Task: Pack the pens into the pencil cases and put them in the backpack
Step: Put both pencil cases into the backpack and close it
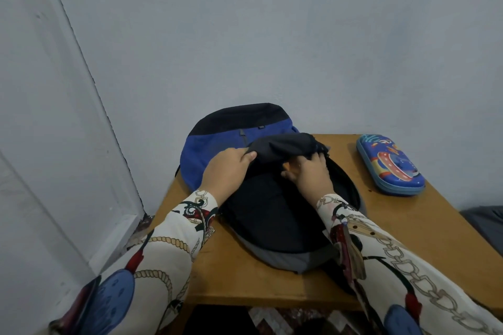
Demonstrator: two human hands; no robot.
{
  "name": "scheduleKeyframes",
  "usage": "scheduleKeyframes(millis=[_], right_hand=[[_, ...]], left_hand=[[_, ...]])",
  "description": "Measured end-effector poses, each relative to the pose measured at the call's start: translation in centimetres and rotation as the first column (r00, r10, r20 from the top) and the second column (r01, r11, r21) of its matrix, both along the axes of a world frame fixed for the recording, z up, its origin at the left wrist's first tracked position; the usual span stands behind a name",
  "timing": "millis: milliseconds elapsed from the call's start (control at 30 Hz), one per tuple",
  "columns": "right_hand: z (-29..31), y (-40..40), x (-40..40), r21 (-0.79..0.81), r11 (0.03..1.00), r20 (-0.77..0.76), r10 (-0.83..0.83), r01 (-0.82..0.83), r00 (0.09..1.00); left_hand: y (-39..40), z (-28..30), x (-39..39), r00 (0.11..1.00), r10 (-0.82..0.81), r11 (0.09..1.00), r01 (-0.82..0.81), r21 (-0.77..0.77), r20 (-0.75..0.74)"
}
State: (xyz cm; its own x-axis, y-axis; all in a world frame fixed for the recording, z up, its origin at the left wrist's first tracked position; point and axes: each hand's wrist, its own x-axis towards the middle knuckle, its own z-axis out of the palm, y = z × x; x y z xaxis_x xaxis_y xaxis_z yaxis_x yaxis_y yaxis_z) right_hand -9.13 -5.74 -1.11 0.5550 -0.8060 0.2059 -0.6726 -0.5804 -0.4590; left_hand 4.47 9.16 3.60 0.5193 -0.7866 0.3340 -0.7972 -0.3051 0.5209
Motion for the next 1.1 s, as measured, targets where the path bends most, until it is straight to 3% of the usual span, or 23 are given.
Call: scheduleKeyframes(millis=[100,367,567,700,933,1100], right_hand=[[0.4,-0.3,-1.8,-0.054,0.999,0.15,0.004,0.004,0.989],[1.8,-3.6,-8.2,-0.175,0.963,0.229,-0.164,0.207,0.959],[0.5,-6.1,-11.6,-0.154,0.93,0.075,-0.327,0.335,0.942],[-0.3,-7.1,-12.8,-0.163,0.912,-0.122,-0.396,0.375,0.91],[-1.3,-7.7,-13.8,-0.181,0.93,-0.25,-0.357,0.319,0.9],[-1.4,-6.7,-14.6,-0.188,0.942,-0.247,-0.321,0.279,0.915]], left_hand=[[0.3,-1.9,-0.3,0.999,0.007,1.0,-0.006,0.019,-0.037],[0.0,-6.4,-1.4,0.998,0.025,0.999,-0.023,0.028,-0.066],[-0.3,-7.8,-1.5,0.999,0.04,0.999,-0.04,-0.021,-0.018],[-0.5,-8.3,-1.6,0.998,0.055,0.997,-0.054,-0.053,0.029],[-1.0,-8.5,-1.2,0.995,0.06,0.998,-0.058,-0.035,0.074],[-1.2,-8.5,-1.0,0.994,0.062,0.998,-0.06,-0.025,0.088]])
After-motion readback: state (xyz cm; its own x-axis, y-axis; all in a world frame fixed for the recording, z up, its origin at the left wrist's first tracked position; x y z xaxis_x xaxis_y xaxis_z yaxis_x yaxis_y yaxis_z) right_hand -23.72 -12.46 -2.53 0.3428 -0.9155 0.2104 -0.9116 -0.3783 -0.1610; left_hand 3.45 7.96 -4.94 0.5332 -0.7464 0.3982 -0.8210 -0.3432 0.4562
